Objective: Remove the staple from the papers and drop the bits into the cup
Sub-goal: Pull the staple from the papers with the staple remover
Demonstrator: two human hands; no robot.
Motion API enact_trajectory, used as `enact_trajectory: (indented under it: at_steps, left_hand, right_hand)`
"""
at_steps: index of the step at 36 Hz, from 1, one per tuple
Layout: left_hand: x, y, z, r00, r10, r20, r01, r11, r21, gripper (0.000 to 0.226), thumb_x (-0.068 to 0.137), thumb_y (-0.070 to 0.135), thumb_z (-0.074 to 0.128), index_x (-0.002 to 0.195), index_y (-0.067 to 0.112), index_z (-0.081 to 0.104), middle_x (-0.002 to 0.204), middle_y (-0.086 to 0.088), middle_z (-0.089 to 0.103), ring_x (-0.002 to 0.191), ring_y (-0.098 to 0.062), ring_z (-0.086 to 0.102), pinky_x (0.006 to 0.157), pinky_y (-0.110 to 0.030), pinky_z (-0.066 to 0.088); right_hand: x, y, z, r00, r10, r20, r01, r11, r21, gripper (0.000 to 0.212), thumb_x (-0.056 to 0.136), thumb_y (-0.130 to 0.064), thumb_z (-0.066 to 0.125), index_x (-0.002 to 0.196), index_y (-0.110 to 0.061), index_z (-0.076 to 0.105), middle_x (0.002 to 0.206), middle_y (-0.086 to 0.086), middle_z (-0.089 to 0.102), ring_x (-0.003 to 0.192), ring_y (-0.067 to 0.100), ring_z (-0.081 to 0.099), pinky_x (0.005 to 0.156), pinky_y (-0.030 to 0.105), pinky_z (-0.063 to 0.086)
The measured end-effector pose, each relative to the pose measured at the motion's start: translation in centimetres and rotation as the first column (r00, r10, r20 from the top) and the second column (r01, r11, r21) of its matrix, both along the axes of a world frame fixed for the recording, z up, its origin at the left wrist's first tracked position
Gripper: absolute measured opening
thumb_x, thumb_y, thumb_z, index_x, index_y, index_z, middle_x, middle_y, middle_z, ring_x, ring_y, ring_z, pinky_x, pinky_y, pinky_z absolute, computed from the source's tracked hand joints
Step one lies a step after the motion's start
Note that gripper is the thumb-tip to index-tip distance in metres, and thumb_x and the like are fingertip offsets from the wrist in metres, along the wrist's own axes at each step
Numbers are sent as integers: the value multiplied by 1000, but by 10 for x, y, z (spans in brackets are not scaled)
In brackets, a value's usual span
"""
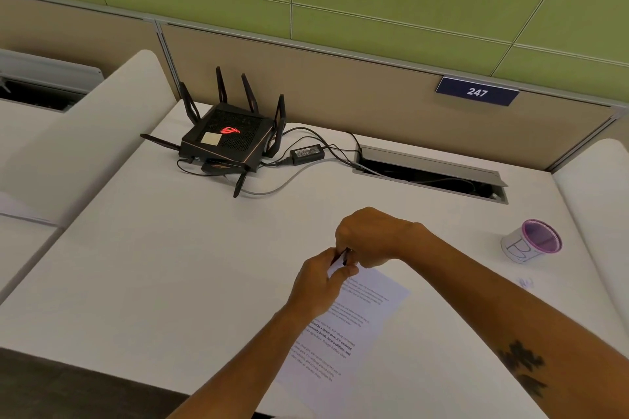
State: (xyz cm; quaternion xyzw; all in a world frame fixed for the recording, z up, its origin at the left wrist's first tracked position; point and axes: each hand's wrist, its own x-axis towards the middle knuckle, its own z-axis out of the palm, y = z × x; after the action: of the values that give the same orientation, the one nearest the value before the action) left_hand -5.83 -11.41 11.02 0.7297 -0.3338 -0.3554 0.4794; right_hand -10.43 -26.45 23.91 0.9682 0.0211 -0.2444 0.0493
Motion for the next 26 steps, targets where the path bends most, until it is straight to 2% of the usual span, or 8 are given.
enact_trajectory:
  at_steps: [5,9,11,15,18,21,23,26]
  left_hand:
    - [-3,-1,3,1000,21,-1,-21,1000,7,19,101,45,67,110,29,68,101,11,78,96,-11,74,84,-17,53]
    - [0,-1,8,1000,-2,-23,3,1000,29,11,100,45,69,105,36,65,97,21,74,87,4,71,76,-10,49]
    - [2,1,11,999,-28,-23,29,999,42,23,99,45,70,119,35,65,112,19,74,92,1,71,79,-10,48]
    - [6,4,10,1000,-5,-24,6,999,51,58,100,33,72,154,24,52,137,10,64,121,-6,58,102,-23,47]
    - [8,4,7,998,42,-38,-40,997,62,62,101,28,71,158,22,46,130,8,65,121,-17,66,95,-19,51]
    - [10,4,4,997,65,-28,-63,995,75,62,101,28,72,157,26,46,132,4,70,114,-17,69,84,-11,55]
    - [13,5,4,998,65,-24,-63,995,74,61,101,31,72,156,29,47,133,5,69,114,-18,69,88,-16,55]
    - [16,8,8,996,80,-26,-77,994,79,57,102,35,70,154,32,48,135,13,57,120,-13,61,96,-24,54]
  right_hand:
    - [1,-1,3,1000,-11,-13,11,1000,9,9,90,-9,66,85,-10,73,74,7,68,59,15,48,60,29,43]
    - [0,-6,-2,1000,-9,-14,9,1000,7,8,92,-11,67,92,-11,75,78,5,70,61,15,54,66,32,55]
    - [-1,-7,-4,1000,-16,-8,16,1000,15,9,93,-13,69,100,-13,76,83,3,72,68,18,64,68,31,55]
    - [-4,-10,-9,997,-75,-6,75,991,114,22,96,-31,73,115,-20,75,98,-3,73,83,17,68,76,29,54]
    - [-5,-16,-11,993,-106,-48,112,980,165,33,93,-37,75,124,-24,70,110,-6,73,94,18,68,84,33,56]
    - [-9,-23,-13,984,-176,-39,180,960,217,41,95,-29,75,133,-24,64,124,-6,69,106,19,66,83,26,46]
    - [-12,-29,-14,971,-238,9,227,940,255,43,95,-25,75,135,-26,61,129,-7,67,108,18,64,83,25,44]
    - [-19,-38,-18,919,-388,67,341,870,356,52,93,-22,77,140,-29,56,137,-8,64,114,18,64,95,31,52]
